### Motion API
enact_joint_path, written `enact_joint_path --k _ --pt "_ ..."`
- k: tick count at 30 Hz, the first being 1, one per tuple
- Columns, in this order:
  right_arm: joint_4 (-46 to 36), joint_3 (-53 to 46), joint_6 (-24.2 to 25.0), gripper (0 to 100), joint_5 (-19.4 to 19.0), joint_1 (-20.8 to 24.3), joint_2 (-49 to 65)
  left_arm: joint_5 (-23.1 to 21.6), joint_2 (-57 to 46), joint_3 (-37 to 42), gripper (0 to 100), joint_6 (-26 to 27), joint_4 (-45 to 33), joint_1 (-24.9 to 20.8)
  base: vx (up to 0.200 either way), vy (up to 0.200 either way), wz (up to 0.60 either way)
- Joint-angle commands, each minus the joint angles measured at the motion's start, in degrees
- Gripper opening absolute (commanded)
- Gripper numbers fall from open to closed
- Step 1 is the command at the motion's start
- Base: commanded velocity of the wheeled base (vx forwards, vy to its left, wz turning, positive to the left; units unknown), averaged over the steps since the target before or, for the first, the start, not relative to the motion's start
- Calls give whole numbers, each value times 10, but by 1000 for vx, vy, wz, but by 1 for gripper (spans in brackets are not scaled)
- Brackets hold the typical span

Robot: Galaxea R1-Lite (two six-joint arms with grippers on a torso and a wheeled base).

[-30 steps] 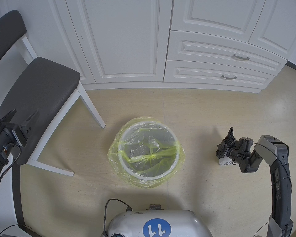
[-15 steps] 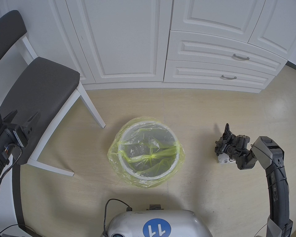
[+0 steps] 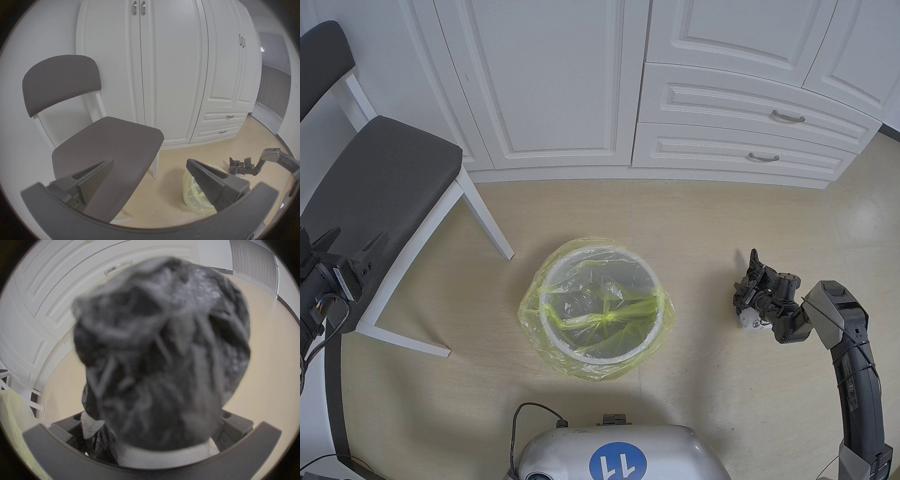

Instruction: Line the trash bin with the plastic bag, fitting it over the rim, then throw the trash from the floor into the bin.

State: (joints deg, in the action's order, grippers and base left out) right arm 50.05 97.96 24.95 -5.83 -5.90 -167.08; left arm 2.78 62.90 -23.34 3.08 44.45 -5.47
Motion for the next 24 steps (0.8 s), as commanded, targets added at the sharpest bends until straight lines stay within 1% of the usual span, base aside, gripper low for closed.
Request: enact_joint_path --k 1,3,4,7,14,16,20,24 --pt "-5 1 1 100 1 0 -9 0 2 1 100 0 0 -1 0 0 0" --pt "-5 1 3 100 6 0 -10 0 2 1 100 1 0 0 0 0 0" --pt "-5 1 4 0 7 0 -10 0 2 1 100 1 0 0 0 0 0" --pt "-4 0 17 0 18 4 -10 0 2 2 100 1 0 0 0 0 0" --pt "-4 0 20 0 23 5 -10 0 0 3 100 2 0 -2 0 0 0" --pt "-1 0 21 0 33 5 -10 0 2 3 100 2 0 -2 0 0 0" --pt "29 -4 26 0 63 14 -11 0 1 4 100 2 0 -2 0 0 0" --pt "59 -18 28 0 67 21 -4 0 1 2 100 2 0 1 0 0 0"
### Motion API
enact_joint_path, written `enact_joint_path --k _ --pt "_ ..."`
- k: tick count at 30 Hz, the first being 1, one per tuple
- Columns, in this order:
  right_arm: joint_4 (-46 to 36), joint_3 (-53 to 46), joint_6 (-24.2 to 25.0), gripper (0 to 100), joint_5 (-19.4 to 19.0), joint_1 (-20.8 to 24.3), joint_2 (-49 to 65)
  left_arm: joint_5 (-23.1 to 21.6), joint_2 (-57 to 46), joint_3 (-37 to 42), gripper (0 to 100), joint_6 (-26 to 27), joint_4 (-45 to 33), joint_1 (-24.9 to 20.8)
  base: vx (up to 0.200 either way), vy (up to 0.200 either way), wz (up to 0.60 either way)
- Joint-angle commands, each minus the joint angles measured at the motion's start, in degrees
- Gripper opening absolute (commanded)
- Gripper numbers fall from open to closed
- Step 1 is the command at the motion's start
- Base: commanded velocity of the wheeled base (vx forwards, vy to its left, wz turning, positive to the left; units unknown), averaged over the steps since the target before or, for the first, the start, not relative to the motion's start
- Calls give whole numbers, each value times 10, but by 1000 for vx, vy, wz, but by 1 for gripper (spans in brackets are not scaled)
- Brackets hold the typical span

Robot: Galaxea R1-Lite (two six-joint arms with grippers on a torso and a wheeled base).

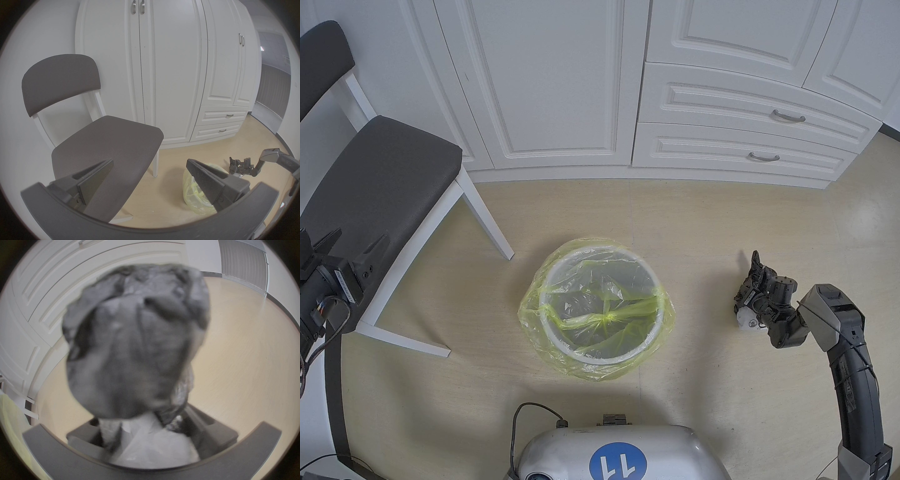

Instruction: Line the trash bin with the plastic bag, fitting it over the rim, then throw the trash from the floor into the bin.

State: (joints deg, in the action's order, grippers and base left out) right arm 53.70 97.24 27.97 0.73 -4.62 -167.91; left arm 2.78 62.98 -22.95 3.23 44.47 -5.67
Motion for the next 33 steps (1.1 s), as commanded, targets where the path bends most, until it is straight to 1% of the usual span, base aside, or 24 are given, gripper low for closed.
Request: enact_joint_path --k 1,3,9,11,12,13,14,17,20,23,24,25,28,29,33 --pt "26 -13 -3 0 1 9 6 0 0 -2 100 -1 0 3 0 0 0" --pt "45 -36 -5 0 0 9 23 0 -1 -2 100 -1 0 3 0 0 0" --pt "17 -88 -5 0 -10 3 87 0 -4 -3 100 -2 0 3 0 0 0" --pt "8 -103 -5 0 -21 1 101 0 -5 -2 100 -2 0 3 0 0 0" --pt "4 -117 -5 0 -34 0 113 0 -6 -2 100 -2 0 3 0 0 0" --pt "4 -117 -5 0 -34 0 113 0 -6 -2 100 -2 0 3 0 0 0" --pt "3 -137 -5 0 -46 0 129 0 -7 -2 100 -1 0 3 0 0 0" --pt "-9 -164 -9 0 -53 0 153 0 -8 -2 100 0 0 3 0 0 0" --pt "-52 -191 -29 0 -59 0 190 0 -10 -2 100 0 0 3 0 0 0" --pt "-115 -235 -57 0 -72 0 245 -1 -12 -2 100 0 0 3 0 0 0" --pt "-115 -235 -57 0 -72 0 245 -1 -12 -2 100 0 0 3 0 0 0" --pt "-141 -261 -73 0 -86 3 274 -1 -12 -2 100 -1 0 3 0 0 0" --pt "-142 -262 -75 0 -88 3 276 -1 -12 -2 100 -1 0 3 0 0 0" --pt "-144 -324 -104 0 -109 15 332 -1 -13 -2 100 0 0 3 0 0 0" --pt "-122 -383 -130 0 -111 38 385 -1 -21 -2 100 -1 0 3 0 0 0"
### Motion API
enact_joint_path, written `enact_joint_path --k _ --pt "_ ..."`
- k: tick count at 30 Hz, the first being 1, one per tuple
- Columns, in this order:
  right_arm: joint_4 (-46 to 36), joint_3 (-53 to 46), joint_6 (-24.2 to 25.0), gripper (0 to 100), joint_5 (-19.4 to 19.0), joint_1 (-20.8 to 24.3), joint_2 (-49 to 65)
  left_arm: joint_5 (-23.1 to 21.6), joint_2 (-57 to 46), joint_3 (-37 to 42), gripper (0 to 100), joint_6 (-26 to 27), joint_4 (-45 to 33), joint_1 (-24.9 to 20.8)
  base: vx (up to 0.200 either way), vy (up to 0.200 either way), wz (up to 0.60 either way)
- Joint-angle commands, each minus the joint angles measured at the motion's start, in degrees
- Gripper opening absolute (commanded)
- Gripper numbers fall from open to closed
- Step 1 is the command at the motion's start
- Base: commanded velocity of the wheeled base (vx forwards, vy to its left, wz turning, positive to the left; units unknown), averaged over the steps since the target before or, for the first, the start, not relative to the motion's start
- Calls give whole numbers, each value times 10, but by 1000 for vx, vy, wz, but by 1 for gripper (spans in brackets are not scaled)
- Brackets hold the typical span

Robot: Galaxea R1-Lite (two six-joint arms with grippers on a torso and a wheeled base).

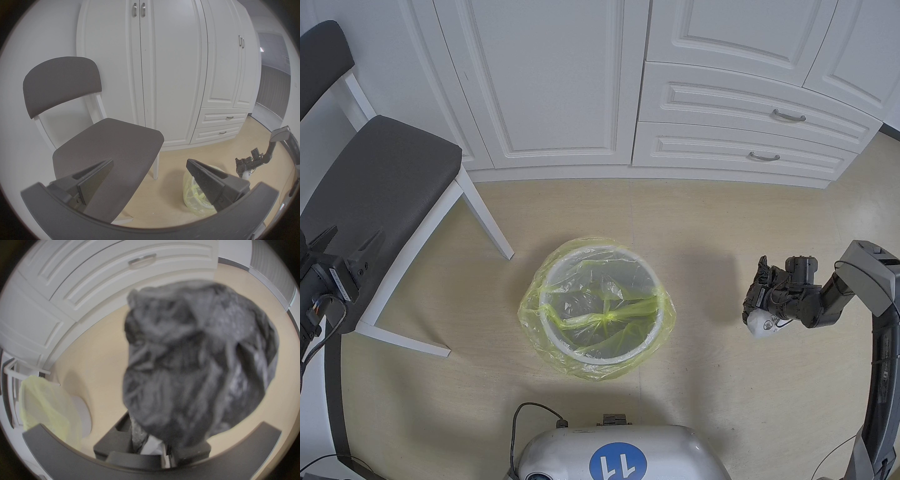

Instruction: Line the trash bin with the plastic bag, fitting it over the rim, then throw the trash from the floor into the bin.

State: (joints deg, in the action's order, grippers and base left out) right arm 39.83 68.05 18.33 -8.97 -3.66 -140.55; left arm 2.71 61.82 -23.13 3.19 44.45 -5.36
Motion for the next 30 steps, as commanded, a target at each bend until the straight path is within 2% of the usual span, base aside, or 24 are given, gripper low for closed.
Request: enact_joint_path --k 1,10,16,23,30 --pt "27 -106 -38 0 -14 37 125 0 -10 -1 100 0 0 0 0 0 0" --pt "137 -223 -52 0 -13 105 227 -10 -34 0 100 4 0 -3 0 0 0" --pt "146 -276 -52 0 -10 149 299 -12 -64 -10 100 17 11 1 0 0 0" --pt "147 -300 -51 0 -7 187 338 -11 -112 5 100 116 24 1 0 0 0" --pt "148 -312 -51 0 1 221 340 -17 -172 15 100 178 25 -8 0 0 0"
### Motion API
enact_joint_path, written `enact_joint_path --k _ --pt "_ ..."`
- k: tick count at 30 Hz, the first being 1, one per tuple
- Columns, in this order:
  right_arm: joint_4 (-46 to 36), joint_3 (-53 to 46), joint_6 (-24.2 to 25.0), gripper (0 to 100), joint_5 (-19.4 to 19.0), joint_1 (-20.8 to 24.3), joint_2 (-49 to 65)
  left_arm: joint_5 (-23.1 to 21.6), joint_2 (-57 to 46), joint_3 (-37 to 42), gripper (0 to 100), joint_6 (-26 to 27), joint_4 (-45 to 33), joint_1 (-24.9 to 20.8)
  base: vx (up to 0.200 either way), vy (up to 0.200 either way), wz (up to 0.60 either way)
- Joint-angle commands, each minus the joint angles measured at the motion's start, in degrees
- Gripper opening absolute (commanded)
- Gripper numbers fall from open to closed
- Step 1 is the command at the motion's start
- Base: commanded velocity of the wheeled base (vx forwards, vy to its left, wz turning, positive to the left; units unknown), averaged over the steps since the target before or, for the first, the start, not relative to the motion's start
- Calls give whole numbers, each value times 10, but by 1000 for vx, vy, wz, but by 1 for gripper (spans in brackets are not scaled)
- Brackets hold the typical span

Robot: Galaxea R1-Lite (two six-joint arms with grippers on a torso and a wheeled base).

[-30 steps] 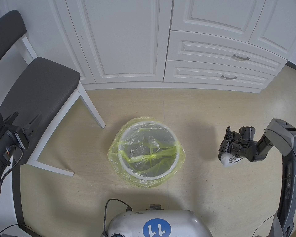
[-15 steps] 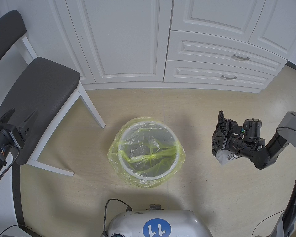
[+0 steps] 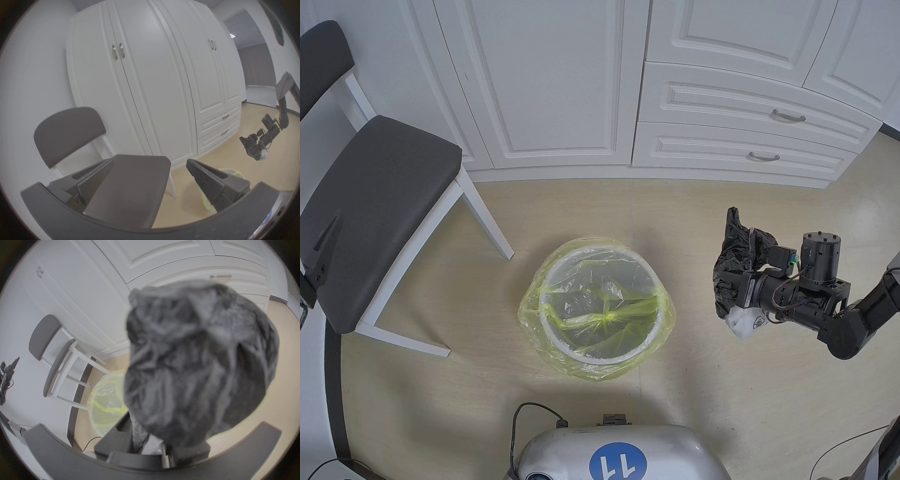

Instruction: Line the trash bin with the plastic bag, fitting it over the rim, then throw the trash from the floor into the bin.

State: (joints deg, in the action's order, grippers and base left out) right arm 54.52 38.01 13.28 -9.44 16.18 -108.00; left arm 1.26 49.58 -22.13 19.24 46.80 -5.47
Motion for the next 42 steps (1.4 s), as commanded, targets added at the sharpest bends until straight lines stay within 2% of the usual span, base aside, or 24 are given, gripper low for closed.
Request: enact_joint_path --k 1,5,11,15,19,29,33,35,37,38,39,42 --pt "1 -12 0 0 6 23 15 -6 -58 4 100 25 1 -9 0 0 0" --pt "28 -28 -2 0 33 49 14 -20 -84 6 100 43 0 -21 0 0 0" --pt "56 -48 -11 0 36 62 15 -35 -95 7 100 57 0 -31 0 0 0" --pt "58 -59 -13 0 42 92 22 -35 -97 3 100 57 0 -32 0 0 0" --pt "58 -65 -13 0 58 109 28 -35 -96 0 100 53 0 -32 0 0 0" --pt "59 -70 -10 0 59 123 37 -32 -90 -7 100 49 -9 -31 0 0 0" --pt "58 -71 5 0 59 122 28 -11 -87 -18 100 12 -17 -23 0 0 0" --pt "58 -68 23 0 73 125 16 18 -77 -35 100 -29 -47 -10 0 0 0" --pt "59 -64 21 0 82 124 11 21 -75 -41 100 -40 -59 -4 0 0 0" --pt "48 -21 6 0 118 120 -5 21 -70 -58 100 -77 -97 22 0 0 0" --pt "46 -14 3 0 122 119 -6 21 -69 -61 100 -82 -103 27 0 0 0" --pt "2 52 -45 0 152 117 -12 20 -52 -94 100 -111 -193 112 0 0 0"
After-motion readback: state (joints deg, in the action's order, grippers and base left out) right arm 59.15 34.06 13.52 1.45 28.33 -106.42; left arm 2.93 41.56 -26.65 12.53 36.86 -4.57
